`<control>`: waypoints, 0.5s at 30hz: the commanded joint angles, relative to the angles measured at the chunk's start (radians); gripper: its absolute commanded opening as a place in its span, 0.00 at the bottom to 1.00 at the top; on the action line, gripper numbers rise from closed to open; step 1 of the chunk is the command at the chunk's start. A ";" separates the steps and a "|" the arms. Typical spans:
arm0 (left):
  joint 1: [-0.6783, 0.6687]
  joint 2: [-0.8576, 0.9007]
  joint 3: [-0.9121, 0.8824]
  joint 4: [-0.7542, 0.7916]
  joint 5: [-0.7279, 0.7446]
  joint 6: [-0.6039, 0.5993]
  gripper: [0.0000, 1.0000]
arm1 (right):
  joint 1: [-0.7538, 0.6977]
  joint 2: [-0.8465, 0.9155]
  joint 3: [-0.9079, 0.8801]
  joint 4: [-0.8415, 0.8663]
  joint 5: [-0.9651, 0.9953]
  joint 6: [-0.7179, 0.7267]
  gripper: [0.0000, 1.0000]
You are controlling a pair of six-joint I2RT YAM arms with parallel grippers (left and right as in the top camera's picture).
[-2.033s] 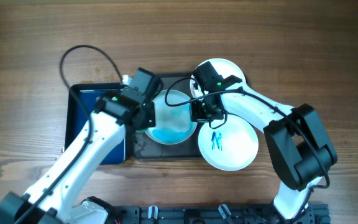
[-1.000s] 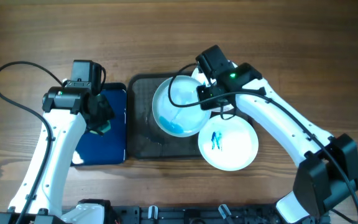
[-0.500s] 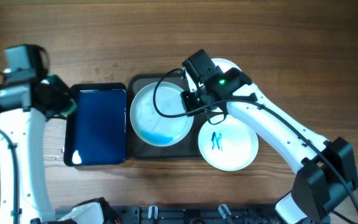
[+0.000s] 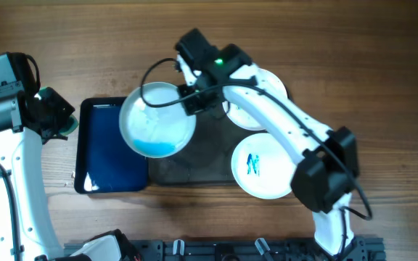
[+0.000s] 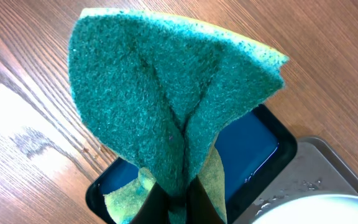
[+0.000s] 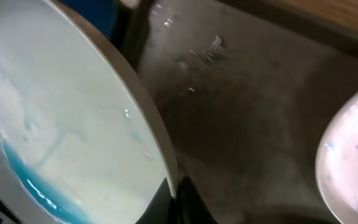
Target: Clean dirty plates on tray and stack at the side
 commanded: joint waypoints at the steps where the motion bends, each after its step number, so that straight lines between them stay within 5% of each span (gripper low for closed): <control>1: 0.006 -0.016 0.023 0.023 -0.003 0.013 0.04 | 0.060 0.056 0.087 -0.002 0.064 -0.019 0.04; 15: 0.128 -0.015 0.023 0.011 -0.002 0.005 0.04 | 0.264 0.055 0.096 0.154 0.437 0.010 0.05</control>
